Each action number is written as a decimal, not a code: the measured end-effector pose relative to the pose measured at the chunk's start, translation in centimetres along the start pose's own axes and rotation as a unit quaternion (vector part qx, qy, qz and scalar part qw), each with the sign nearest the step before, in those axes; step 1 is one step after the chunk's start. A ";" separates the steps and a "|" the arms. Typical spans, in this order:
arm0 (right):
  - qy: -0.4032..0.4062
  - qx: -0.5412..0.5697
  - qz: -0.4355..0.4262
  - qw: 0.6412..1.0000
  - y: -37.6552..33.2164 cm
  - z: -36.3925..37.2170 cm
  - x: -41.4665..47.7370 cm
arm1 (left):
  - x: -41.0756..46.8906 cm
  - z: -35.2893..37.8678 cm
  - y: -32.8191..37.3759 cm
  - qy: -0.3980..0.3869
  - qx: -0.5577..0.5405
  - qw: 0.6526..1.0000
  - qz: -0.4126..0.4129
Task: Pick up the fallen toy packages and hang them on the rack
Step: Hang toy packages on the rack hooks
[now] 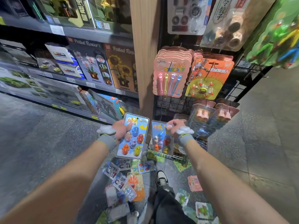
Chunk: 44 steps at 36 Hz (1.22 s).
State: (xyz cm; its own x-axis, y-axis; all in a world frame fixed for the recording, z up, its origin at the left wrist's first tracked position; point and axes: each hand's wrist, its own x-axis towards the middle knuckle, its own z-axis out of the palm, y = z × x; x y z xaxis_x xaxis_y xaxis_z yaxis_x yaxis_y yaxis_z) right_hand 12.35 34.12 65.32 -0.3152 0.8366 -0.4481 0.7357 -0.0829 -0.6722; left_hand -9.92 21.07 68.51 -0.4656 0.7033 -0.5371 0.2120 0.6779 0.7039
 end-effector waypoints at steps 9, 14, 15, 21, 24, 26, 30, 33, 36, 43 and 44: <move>-0.025 -0.022 0.011 0.999 1.5 2.0 3.3 | 2.9 1.7 -2.6 0.009 -0.072 0.996 -0.047; -0.047 -0.010 0.034 0.998 2.2 3.0 6.0 | 3.7 2.4 -2.7 0.011 -0.081 0.995 -0.053; -0.052 -0.005 0.039 0.998 2.3 3.1 6.6 | 4.0 2.6 -2.6 0.010 -0.065 0.997 -0.048; -0.073 -0.055 0.041 0.995 2.4 3.7 9.7 | 7.2 3.6 -4.7 -0.003 -0.024 0.997 -0.070; -0.049 -0.059 0.047 0.996 2.2 3.8 10.4 | 7.9 4.1 -5.7 -0.006 -0.018 0.997 -0.081; -0.042 -0.044 0.052 0.997 2.5 4.1 11.1 | 8.0 4.4 -6.1 -0.005 -0.039 0.995 -0.094; -0.043 -0.020 0.052 0.998 3.2 4.7 12.3 | 8.1 4.4 -6.8 -0.017 -0.059 0.993 -0.100; -0.063 -0.022 0.050 0.997 3.3 4.7 12.7 | 7.8 4.5 -6.2 -0.027 -0.076 0.992 -0.095; -0.054 -0.018 0.051 0.997 3.4 4.8 13.2 | 8.3 4.7 -6.6 0.000 -0.103 0.989 -0.103; -0.023 0.017 0.043 0.999 3.7 5.4 13.8 | 9.7 3.9 -8.8 -0.031 -0.098 0.991 -0.080; -0.025 0.016 0.041 0.999 3.9 5.5 13.9 | 9.8 3.9 -9.1 -0.031 -0.102 0.991 -0.084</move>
State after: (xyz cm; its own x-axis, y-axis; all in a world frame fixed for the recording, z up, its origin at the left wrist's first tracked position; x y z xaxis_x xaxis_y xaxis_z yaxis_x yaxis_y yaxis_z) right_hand 7.52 42.41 53.22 -0.2843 0.7979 -0.5316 0.7416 -0.1684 -0.6494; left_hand -13.01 22.65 55.06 -0.4250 0.5996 -0.6781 -0.0451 0.7342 0.6774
